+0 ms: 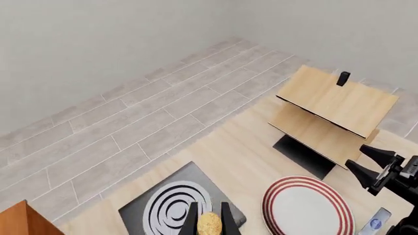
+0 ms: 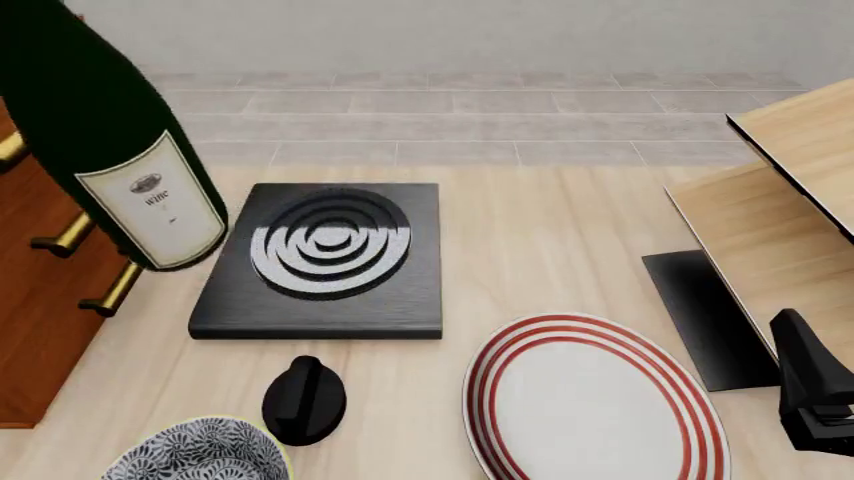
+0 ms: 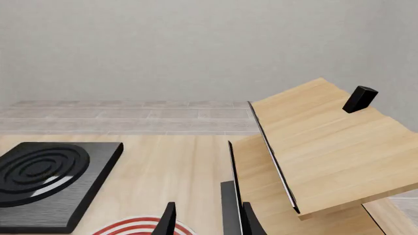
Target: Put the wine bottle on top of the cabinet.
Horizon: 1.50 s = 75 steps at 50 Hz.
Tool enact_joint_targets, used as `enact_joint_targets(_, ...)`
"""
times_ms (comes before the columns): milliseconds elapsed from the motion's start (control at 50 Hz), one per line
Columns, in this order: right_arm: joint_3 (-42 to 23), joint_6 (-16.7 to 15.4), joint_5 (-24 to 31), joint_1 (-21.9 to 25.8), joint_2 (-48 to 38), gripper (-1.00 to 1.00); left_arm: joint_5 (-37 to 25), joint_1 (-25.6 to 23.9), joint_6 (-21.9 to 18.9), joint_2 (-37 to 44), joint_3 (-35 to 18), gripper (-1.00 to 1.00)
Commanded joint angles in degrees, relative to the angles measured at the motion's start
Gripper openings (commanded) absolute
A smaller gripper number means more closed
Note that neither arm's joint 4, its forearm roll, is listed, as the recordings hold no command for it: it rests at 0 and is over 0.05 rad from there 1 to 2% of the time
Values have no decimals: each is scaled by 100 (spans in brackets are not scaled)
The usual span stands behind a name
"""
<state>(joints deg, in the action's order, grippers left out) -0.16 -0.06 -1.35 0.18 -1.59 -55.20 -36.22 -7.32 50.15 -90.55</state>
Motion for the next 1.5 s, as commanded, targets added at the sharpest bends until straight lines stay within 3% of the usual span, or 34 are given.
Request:
enact_joint_targets(20, 0, 1, -1, -1, -1, 100, -744, 463, -315, 305, -1153, -100)
enact_joint_targets(140, 0, 1, -1, 0, -2, 100, -1260, 792, -471, 723, -2211, -100)
enact_joint_targets(220, 0, 0, -1, 0, -1, 100, -1462, 963, -528, 878, -2631, -100)
enact_joint_targets(360, 0, 0, -1, 1, -2, 100, -1469, 1018, -786, 856, -2445, -100)
enact_joint_targets(700, 0, 2, 0, 0, 1, 100, -1469, 1838, -779, 818, -2486, -100)
enact_joint_targets(1000, 0, 0, -1, 0, -2, 100, -1469, 2325, -680, 935, -2944, -100)
enact_joint_targets(1500, 0, -1, -1, 0, -1, 100, -1469, 3660, -586, 1036, -3345, -100)
